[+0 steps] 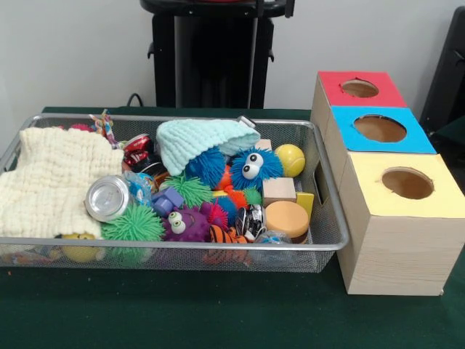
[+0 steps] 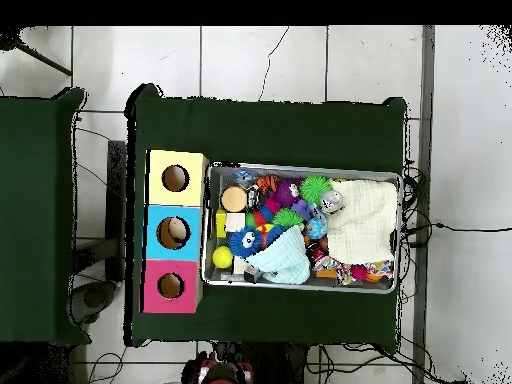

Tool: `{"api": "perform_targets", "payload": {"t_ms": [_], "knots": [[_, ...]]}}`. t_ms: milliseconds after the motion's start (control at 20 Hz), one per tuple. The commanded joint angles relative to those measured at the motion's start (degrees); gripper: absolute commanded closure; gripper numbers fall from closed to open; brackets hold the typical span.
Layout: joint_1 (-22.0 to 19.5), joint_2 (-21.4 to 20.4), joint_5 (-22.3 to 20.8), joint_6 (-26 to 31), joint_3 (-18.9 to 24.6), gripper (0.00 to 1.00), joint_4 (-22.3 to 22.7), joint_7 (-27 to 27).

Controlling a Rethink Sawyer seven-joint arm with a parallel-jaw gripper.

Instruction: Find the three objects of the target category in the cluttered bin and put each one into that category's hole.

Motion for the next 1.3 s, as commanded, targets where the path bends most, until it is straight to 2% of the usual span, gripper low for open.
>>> {"api": "perform_targets", "payload": {"t_ms": [50, 150, 350, 400, 500, 750, 900, 1150, 1300], "knots": [[-2.41, 0.49, 1.49, -6.91, 4.86, 0.0, 11.34, 11.08], [-3.55, -0.37, 1.42, -6.49, 5.49, 0.0, 11.54, 11.04], [-6.32, -0.91, -4.17, -4.93, 0.27, 0.0, 9.72, 7.63], [-6.97, 0.01, -5.56, -5.61, -0.94, 0.0, 9.14, 7.24], [-8.29, 3.54, -8.26, -8.57, -2.08, 0.0, 7.94, 7.05], [-8.42, 16.41, -15.37, -18.87, -6.62, 0.0, 3.46, 9.42], [-8.93, 20.76, -17.84, -22.14, -7.53, 0.0, 1.73, 9.84], [-9.25, 21.36, -17.69, -22.43, -7.4, 0.0, 1.67, 9.58], [-9.71, 18.87, -15.48, -20.13, -5.24, 0.0, 2.49, 9.03]]}}
